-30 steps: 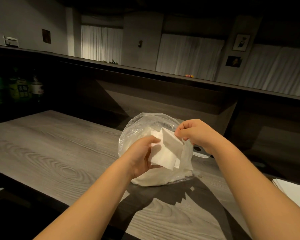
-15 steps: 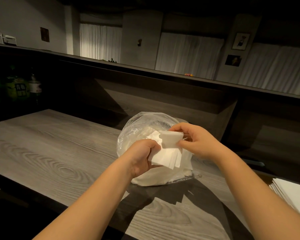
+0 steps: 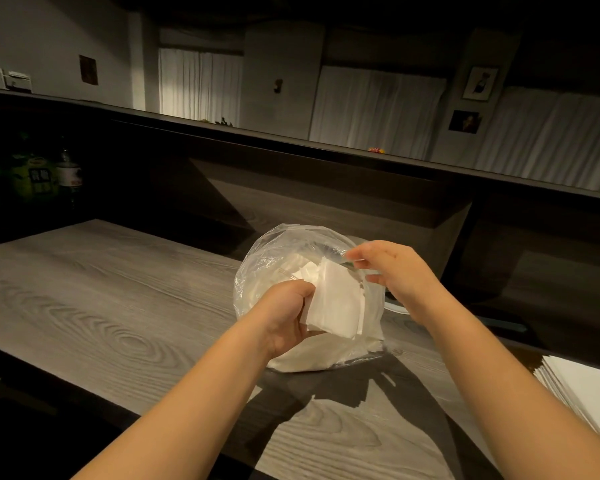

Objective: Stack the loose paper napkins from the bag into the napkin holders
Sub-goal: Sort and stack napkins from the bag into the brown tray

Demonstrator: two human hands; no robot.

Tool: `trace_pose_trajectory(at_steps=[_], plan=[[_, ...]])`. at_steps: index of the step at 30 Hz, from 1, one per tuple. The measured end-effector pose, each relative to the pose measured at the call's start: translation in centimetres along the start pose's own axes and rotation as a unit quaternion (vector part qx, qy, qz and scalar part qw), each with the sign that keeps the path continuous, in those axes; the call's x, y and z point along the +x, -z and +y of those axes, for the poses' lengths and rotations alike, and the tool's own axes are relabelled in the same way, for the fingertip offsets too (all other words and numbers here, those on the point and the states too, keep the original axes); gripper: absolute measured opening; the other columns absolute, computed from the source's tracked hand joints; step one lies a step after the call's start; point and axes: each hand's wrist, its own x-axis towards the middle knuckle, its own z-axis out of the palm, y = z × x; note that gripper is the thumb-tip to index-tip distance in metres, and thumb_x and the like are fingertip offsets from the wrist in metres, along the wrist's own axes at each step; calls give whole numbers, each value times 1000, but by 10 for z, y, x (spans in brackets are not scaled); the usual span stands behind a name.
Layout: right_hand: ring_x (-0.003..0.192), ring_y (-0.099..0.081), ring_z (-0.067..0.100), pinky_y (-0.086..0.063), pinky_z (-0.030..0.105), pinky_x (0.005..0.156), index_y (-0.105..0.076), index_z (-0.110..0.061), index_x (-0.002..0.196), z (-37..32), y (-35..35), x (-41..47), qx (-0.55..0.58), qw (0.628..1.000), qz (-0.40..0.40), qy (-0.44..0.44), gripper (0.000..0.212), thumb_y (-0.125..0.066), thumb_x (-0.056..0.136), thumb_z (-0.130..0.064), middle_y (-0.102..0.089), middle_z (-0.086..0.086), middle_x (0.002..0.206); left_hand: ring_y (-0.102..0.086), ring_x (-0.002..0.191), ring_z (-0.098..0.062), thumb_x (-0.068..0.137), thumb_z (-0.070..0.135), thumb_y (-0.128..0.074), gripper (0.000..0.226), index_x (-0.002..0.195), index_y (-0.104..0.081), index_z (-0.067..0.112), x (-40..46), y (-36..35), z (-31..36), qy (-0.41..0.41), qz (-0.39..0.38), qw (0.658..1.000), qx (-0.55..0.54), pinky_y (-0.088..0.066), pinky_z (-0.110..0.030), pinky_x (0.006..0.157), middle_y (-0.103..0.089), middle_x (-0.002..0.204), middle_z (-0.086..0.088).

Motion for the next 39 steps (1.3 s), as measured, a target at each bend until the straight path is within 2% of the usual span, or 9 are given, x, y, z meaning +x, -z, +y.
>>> trace_pose_trajectory(at_steps=[5,12,17,23,26,29,31,35,39], plan=[[92,-62,8,-51,27,83,-70,-28,94,5,-4,4,-96,995,-19,-2,5,-66,92,-28,-67,-11,96,-67,81,-20,99,6,-41,22,115,-57,7,-3,0,1,-9,4,1000,17,-56,-26,54,-67,92,-9],[81,-62,13,-48,24,67,-69,-19,82,-5,-11,6,-101,994,-28,15,7,-70,89,-20,-68,-2,85,-68,91,-24,97,44,-53,35,118,-60,17,0,4,3,-2,-1,999,42,-58,-32,66,-70,103,-10],[90,-68,16,-58,33,83,-63,-16,92,-10,-21,20,-11,998,-12,-54,11,-56,96,-9,-68,5,102,-65,78,-21,98,12,-52,14,104,-65,15,10,15,11,-139,158,974,82,-55,-33,68,-68,90,-5],[63,-40,15,-33,25,57,-55,-7,89,-9,-34,26,-383,901,-180,-97,18,-38,96,-3,-48,5,79,-61,95,-17,104,23,-42,17,108,-57,30,13,30,17,-200,213,948,125,-54,-35,76,-64,104,5],[66,-43,14,-33,26,56,-50,-8,92,-11,-42,31,-338,924,-169,-67,5,-49,95,-12,-48,3,78,-68,91,-19,103,17,-44,21,113,-61,24,12,26,17,-180,181,967,-12,-58,-40,80,-69,102,1],[94,-59,23,-49,34,76,-57,-7,116,-7,-50,35,-271,952,-137,-38,30,-64,91,-22,-61,10,105,-69,99,-28,99,16,-56,30,129,-54,10,8,29,21,-117,135,951,-252,-58,-46,84,-66,121,-11],[109,-58,26,-50,36,84,-53,-9,131,-1,-51,39,-274,957,-94,-28,54,-73,85,-30,-59,10,123,-69,99,-28,95,8,-62,23,117,-58,6,10,33,20,-105,137,954,-245,-59,-42,73,-67,115,-14],[84,-60,18,-49,32,70,-62,-18,95,0,-44,46,-294,947,-127,2,32,-81,75,-33,-64,2,94,-68,91,-28,93,-4,-57,18,107,-62,6,10,37,18,-107,156,956,-222,-57,-42,75,-69,98,-13],[83,-58,21,-50,34,73,-58,-13,98,-4,-33,47,-324,932,-162,11,30,-79,79,-24,-62,7,96,-66,87,-26,94,-6,-54,20,105,-59,9,10,36,18,-114,155,959,-206,-56,-39,72,-67,96,-11]])
